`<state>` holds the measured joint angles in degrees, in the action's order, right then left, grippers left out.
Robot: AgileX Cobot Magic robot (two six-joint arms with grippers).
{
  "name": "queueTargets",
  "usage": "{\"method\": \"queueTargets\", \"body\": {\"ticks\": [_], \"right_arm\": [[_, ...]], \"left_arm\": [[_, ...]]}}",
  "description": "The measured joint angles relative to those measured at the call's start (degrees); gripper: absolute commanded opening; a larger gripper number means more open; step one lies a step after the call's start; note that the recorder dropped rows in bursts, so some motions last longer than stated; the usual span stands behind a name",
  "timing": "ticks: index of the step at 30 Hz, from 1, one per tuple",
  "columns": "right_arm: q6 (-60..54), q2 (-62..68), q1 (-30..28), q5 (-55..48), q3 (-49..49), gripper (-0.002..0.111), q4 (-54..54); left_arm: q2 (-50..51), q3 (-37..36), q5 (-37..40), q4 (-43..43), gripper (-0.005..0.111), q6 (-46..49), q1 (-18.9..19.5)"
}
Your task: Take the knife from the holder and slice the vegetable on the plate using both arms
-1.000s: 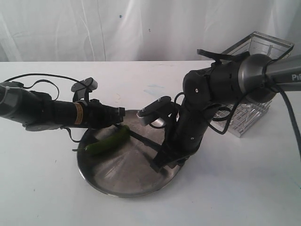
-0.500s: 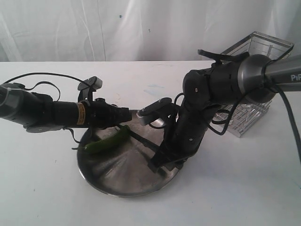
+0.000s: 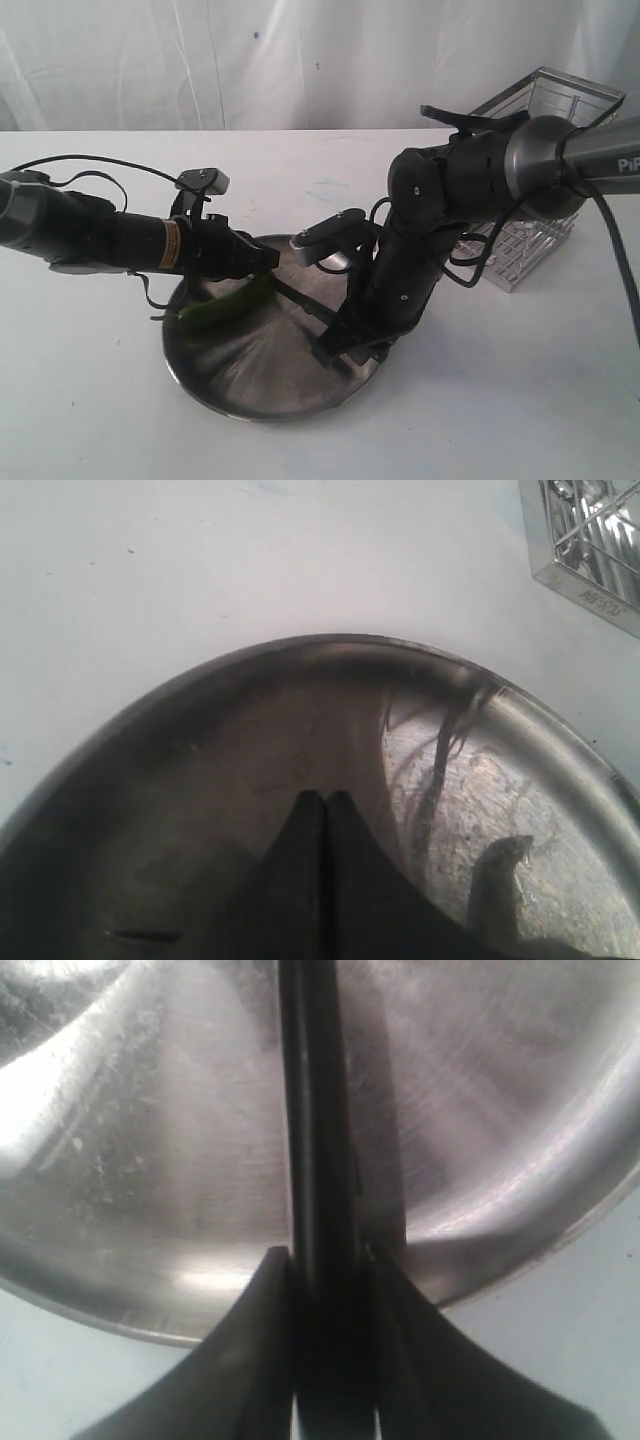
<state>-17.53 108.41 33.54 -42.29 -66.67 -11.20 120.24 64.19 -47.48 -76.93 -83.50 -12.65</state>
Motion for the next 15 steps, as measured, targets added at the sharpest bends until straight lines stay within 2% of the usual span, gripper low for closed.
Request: {"method": "queueTargets", "body": {"ticks": [9,15], "right_arm": [[0.46,0.0,0.13,-0.12,0.0,0.0,-0.24],[1.22,0.0,0.13,-0.25,0.0,0.0,-0.24]], "left_arm": [[-0.28,0.1,-0.32,0.98,0.0,1.35,0.1],[0.43,-0.36,-6.51,3.01,0.0,4.78,2.14]]}}
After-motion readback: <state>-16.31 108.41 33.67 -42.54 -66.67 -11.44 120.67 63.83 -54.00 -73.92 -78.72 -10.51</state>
